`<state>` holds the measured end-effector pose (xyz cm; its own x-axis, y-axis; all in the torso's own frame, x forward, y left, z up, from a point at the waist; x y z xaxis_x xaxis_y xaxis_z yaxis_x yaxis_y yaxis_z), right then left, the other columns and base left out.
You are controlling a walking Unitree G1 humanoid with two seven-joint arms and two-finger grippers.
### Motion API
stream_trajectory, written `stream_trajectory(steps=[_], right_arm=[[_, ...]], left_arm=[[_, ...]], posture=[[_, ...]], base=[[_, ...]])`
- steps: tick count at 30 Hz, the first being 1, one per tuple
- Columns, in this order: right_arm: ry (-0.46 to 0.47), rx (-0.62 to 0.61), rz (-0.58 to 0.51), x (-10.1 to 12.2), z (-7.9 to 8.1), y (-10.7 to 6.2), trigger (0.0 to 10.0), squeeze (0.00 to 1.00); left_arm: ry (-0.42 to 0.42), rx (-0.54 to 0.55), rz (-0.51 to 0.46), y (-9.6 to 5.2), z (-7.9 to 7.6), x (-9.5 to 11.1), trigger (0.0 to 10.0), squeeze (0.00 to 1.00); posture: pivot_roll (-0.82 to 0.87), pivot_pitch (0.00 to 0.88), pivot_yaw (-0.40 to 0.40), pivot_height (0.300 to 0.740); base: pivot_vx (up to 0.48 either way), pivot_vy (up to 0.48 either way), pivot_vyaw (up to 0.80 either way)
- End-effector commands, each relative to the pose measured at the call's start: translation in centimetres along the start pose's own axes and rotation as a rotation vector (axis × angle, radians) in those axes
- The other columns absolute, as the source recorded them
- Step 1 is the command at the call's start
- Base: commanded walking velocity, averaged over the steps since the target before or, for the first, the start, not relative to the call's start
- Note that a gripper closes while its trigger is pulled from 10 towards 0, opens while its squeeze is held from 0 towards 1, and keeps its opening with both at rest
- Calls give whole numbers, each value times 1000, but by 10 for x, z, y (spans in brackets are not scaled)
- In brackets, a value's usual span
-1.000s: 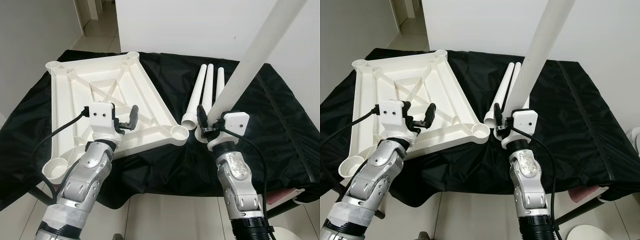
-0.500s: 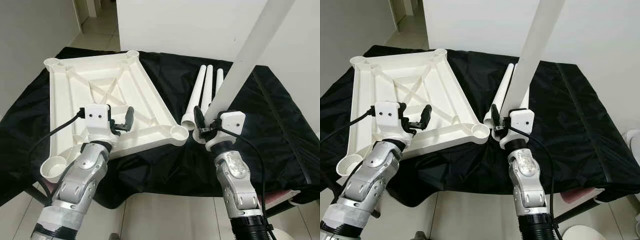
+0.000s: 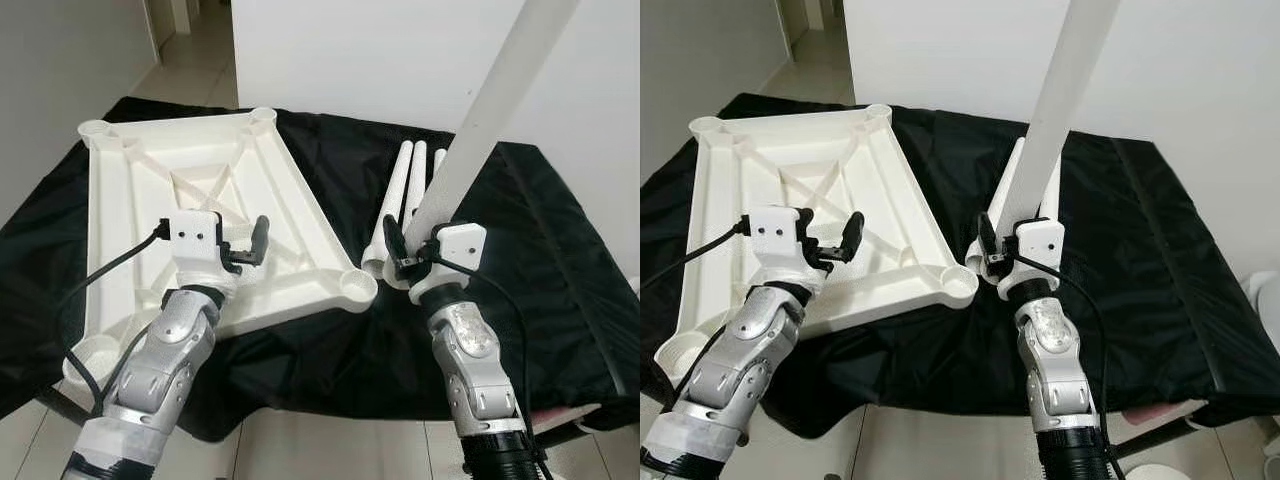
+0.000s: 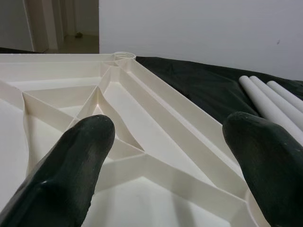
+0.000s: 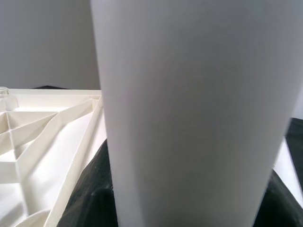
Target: Building children table
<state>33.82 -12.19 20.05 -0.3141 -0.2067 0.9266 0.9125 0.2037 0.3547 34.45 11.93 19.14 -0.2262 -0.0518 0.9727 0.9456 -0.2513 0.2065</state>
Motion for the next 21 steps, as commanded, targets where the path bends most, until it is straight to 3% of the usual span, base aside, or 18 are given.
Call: stream_trajectory(steps=[1,6,21], right_arm=[[-3,6,8,-1,0,2,10000,0],[-5,9,10,-1,0,1,10000,0],[-9,20,20,-4,2,0,10000,0]], left_arm=[[4,-132,-20,-1,-12,2,10000,0],[2,-130,-21,-1,-12,3,10000,0],[-24,-137,-38,-3,-13,6,10000,0]], posture=[[88,59,-66,740],[87,59,-68,740],[88,64,-66,740]], base=[[255,0,0],[256,0,0],[0,0,0]])
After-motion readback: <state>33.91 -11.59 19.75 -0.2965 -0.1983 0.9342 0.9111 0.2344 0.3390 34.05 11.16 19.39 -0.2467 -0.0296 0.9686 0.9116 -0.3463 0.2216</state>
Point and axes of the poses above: a point about 5 cm out from each wrist's last joint towards the gripper, its own y axis pointing out of the wrist towards the gripper, its own x axis along the axis of the wrist's last joint, z = x × y, the point moved 5 cm from there along y, pointing out of the wrist towards the gripper, and after that the axes turned 10 degrees about y, right-handed, at the moved point
